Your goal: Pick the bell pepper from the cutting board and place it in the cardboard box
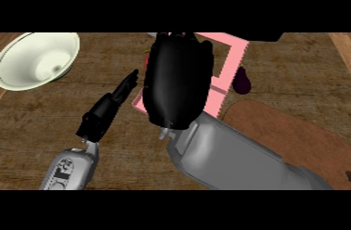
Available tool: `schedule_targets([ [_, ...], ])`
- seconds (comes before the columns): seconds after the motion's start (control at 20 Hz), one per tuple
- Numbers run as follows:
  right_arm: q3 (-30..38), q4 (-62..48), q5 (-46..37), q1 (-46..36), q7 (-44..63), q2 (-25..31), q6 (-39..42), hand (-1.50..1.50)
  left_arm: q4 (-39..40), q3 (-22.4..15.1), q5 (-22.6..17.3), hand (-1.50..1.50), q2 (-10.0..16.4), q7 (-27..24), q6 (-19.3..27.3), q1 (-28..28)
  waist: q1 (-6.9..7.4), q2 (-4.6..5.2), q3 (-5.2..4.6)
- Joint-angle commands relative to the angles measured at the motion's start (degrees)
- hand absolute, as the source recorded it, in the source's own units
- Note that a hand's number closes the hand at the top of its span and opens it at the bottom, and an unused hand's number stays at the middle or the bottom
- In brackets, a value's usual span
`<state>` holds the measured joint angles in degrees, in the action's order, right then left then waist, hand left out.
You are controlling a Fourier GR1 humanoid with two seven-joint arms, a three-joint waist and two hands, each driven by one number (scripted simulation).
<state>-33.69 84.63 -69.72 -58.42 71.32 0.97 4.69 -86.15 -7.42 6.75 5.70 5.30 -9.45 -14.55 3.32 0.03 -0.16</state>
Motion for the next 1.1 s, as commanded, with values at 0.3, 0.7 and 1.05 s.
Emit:
schedule_targets([
  [0.3,-2.0,-15.4,5.1,-2.1,11.3,-0.9,-8.4,1.5,-0.7,-0.8,1.1,0.0,-1.0,-0.2,1.0,0.6,-0.45,0.3,0.08],
  [0.7,7.2,-19.6,11.2,6.3,5.3,-0.9,-22.4,-1.5,-0.2,1.0,-0.3,0.0,1.0,-2.0,-1.0,0.6,0.14,0.81,0.17],
  [1.05,8.9,-19.4,11.4,9.6,-3.6,-0.9,-38.0,-1.5,-1.9,-0.6,1.2,0.0,-0.9,-0.6,0.9,2.1,-0.67,0.37,0.27],
])
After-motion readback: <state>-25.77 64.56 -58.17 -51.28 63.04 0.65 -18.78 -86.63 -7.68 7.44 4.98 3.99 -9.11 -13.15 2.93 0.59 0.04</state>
